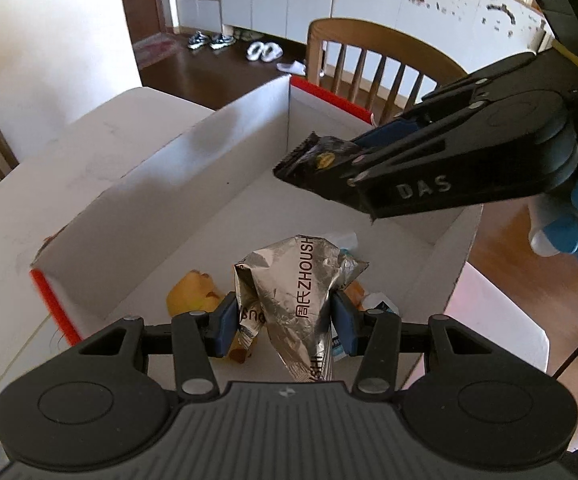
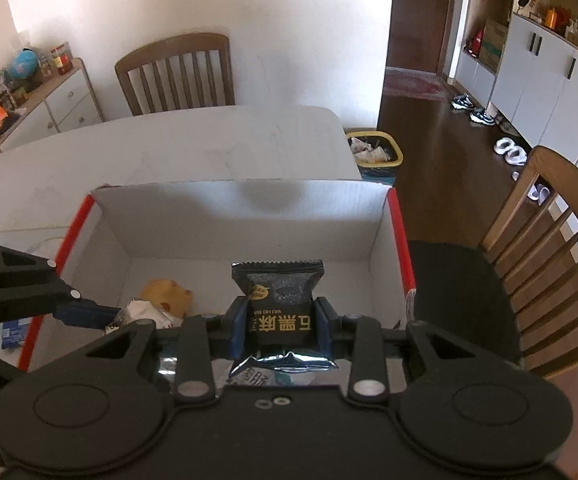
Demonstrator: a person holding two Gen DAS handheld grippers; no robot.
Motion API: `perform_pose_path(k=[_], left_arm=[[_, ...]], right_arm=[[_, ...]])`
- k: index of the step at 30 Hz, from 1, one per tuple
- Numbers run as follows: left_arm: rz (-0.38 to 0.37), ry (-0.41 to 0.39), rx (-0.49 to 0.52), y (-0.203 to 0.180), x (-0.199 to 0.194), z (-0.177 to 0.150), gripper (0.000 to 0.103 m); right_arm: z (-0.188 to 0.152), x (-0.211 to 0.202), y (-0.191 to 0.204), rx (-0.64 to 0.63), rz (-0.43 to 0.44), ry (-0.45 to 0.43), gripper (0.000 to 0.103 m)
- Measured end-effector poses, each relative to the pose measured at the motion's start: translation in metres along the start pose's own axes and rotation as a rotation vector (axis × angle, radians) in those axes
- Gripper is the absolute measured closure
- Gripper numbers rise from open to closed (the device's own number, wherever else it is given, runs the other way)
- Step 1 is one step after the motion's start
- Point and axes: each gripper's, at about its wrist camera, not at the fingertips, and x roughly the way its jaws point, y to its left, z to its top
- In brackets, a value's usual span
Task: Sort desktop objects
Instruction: 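Lower the silver bag with the left gripper while the right lowers the black pack into the box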
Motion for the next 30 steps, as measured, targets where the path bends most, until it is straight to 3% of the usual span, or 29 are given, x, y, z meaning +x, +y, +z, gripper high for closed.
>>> perform_pose_path(k=[18, 30], left_arm=[[-0.046, 0.115, 0.050, -0.008, 0.048, 0.013, 0.055], [-0.069, 0.134, 0.041, -0.005, 0.054, 0.013, 0.054]], right_arm=[[0.011, 0.045, -0.014, 0.047, -0.001, 0.073, 0.069], [0.003, 0.065, -0.011, 0.021, 0.005, 0.135, 0.069]])
